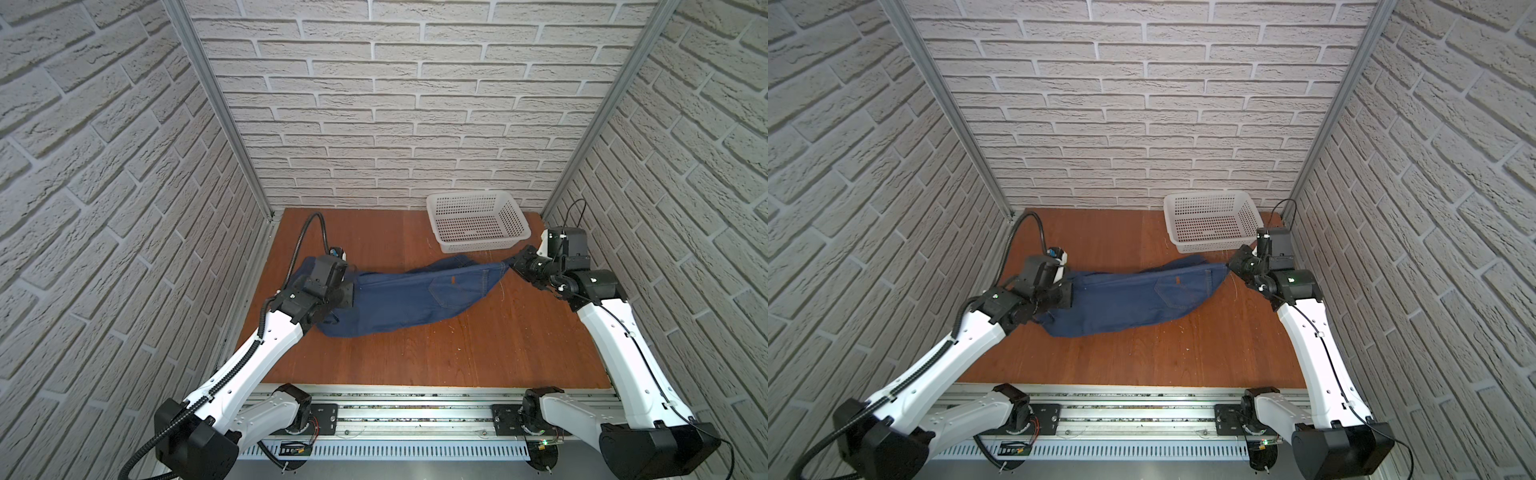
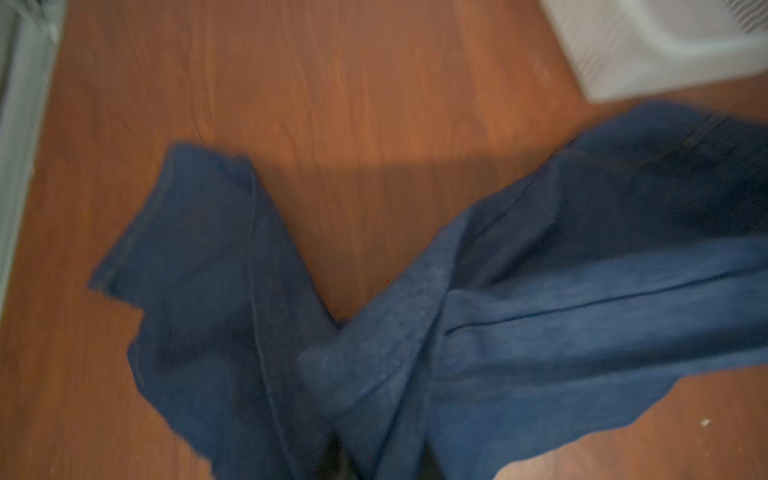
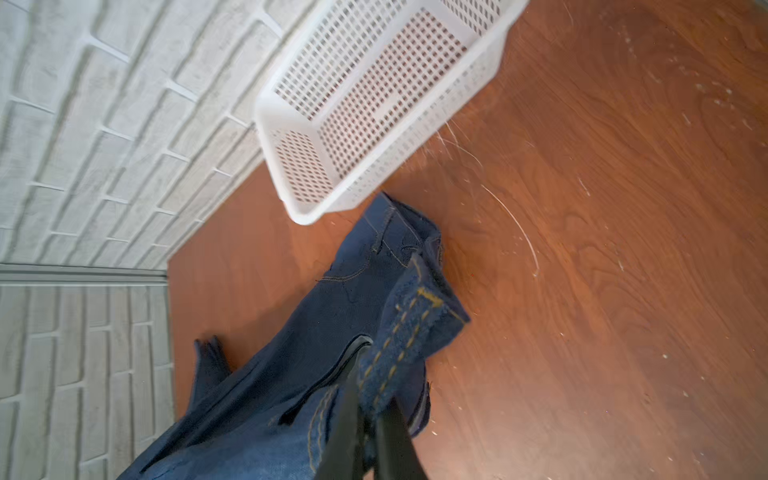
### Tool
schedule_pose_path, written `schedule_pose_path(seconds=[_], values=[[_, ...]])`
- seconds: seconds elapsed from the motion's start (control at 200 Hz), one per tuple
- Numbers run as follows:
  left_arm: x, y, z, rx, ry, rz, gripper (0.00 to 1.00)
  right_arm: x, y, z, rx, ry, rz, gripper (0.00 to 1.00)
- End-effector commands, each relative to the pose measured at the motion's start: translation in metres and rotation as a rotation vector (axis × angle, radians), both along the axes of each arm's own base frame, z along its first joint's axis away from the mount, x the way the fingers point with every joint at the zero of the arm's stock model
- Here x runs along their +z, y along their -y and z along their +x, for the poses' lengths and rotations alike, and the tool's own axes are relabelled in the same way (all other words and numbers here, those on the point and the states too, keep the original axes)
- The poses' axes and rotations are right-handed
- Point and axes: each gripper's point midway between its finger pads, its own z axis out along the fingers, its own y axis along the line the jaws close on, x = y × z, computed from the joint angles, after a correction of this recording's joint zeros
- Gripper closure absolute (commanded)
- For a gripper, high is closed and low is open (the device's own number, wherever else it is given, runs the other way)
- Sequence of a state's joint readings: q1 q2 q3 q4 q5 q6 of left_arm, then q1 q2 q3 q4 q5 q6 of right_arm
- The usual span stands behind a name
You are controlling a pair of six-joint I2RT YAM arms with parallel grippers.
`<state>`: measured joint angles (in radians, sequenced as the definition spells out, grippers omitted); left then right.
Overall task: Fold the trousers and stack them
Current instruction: 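Pull the jeans apart with both grippers to straighten them on the table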
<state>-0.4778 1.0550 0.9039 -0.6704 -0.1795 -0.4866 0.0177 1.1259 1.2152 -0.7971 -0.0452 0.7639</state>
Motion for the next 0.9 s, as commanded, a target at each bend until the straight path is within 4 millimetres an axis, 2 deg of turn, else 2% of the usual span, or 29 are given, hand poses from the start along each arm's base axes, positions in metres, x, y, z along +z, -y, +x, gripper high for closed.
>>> schedule_pose_path(seconds=[0.0, 0.06, 0.115, 0.235, 0.37, 0.475, 0.545, 0.67, 0.775, 0.895], values=[[0.01, -0.014, -0.008, 0.135, 0.065, -0.11, 0.49, -0.001, 0.035, -0.009, -0.107, -0.006, -0.158, 0.95], [0.003, -0.023, -0.021, 0.18, 0.043, -0.122, 0.36, -0.011, 0.048, -0.022, -0.162, -0.044, -0.206, 0.95], [0.006, -0.033, -0.031, 0.223, 0.049, -0.13, 0.28, -0.018, 0.06, -0.034, -0.228, -0.073, -0.247, 0.95], [0.016, -0.055, -0.047, 0.323, 0.074, -0.122, 0.2, -0.024, 0.084, -0.058, -0.363, -0.1, -0.318, 0.95], [0.014, -0.074, -0.042, 0.43, 0.038, -0.085, 0.18, -0.032, 0.084, -0.063, -0.372, -0.093, -0.31, 0.95], [0.003, -0.082, -0.02, 0.493, -0.016, -0.071, 0.2, -0.04, 0.08, -0.062, -0.355, -0.111, -0.297, 0.95], [-0.002, -0.083, 0.001, 0.519, -0.037, -0.101, 0.23, -0.046, 0.077, -0.06, -0.336, -0.114, -0.284, 0.95], [-0.011, -0.088, 0.042, 0.554, -0.052, -0.154, 0.33, -0.053, 0.07, -0.056, -0.306, -0.113, -0.252, 0.95], [-0.022, -0.1, 0.073, 0.59, -0.083, -0.165, 0.45, -0.056, 0.066, -0.052, -0.287, -0.114, -0.239, 0.95], [-0.037, -0.115, 0.104, 0.625, -0.107, -0.171, 0.48, -0.055, 0.063, -0.046, -0.263, -0.106, -0.235, 0.95]])
